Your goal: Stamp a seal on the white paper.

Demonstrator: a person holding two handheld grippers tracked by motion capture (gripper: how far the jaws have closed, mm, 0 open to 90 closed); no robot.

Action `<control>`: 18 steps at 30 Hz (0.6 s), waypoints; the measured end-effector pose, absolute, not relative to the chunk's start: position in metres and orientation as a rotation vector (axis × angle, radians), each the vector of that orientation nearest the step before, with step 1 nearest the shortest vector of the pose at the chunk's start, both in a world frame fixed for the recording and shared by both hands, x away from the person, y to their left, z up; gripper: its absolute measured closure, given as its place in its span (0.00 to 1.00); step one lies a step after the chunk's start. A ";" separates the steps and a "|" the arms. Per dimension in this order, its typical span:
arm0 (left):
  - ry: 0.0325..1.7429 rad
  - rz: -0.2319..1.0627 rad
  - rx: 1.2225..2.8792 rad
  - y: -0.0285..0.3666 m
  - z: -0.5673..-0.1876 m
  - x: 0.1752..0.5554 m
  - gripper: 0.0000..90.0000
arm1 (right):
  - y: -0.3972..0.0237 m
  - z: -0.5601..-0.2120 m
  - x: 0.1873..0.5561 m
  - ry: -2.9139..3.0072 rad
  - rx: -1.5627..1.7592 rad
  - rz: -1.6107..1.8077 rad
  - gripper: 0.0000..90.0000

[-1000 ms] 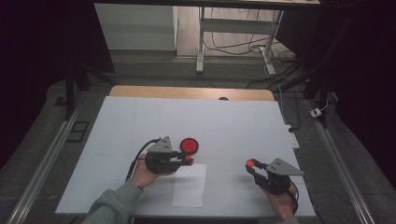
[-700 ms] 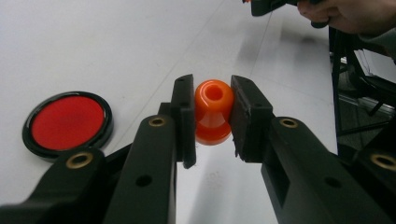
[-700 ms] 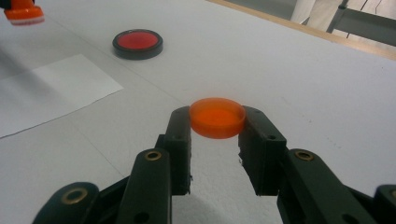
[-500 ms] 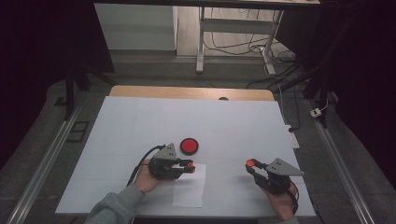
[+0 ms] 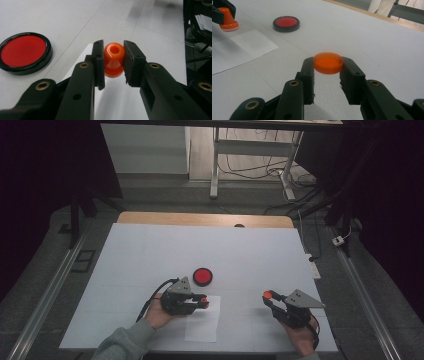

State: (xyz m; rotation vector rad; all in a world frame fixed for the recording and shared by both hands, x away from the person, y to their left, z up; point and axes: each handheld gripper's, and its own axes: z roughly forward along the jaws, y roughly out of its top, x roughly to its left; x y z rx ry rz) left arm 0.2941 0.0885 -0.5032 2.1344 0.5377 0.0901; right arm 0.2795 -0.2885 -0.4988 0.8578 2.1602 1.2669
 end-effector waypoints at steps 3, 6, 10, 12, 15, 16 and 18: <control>0.547 0.090 2.138 0.088 -0.505 0.294 0.80 | -0.288 -0.499 0.279 2.162 0.859 1.266 0.72; 0.552 0.092 2.149 0.088 -0.506 0.293 0.80 | -0.288 -0.499 0.279 2.162 0.857 1.265 0.72; 0.566 0.096 2.154 0.088 -0.509 0.292 0.80 | -0.288 -0.499 0.279 2.163 0.859 1.265 0.72; 0.569 0.095 2.160 0.087 -0.511 0.292 0.80 | -0.288 -0.499 0.279 2.165 0.860 1.264 0.72; 0.574 0.094 2.167 0.086 -0.513 0.292 0.80 | -0.288 -0.499 0.279 2.165 0.861 1.263 0.72; 0.573 0.094 2.168 0.086 -0.514 0.292 0.80 | -0.288 -0.499 0.279 2.165 0.861 1.263 0.72; 0.573 0.097 2.177 0.084 -0.516 0.292 0.80 | -0.288 -0.499 0.279 2.165 0.859 1.263 0.72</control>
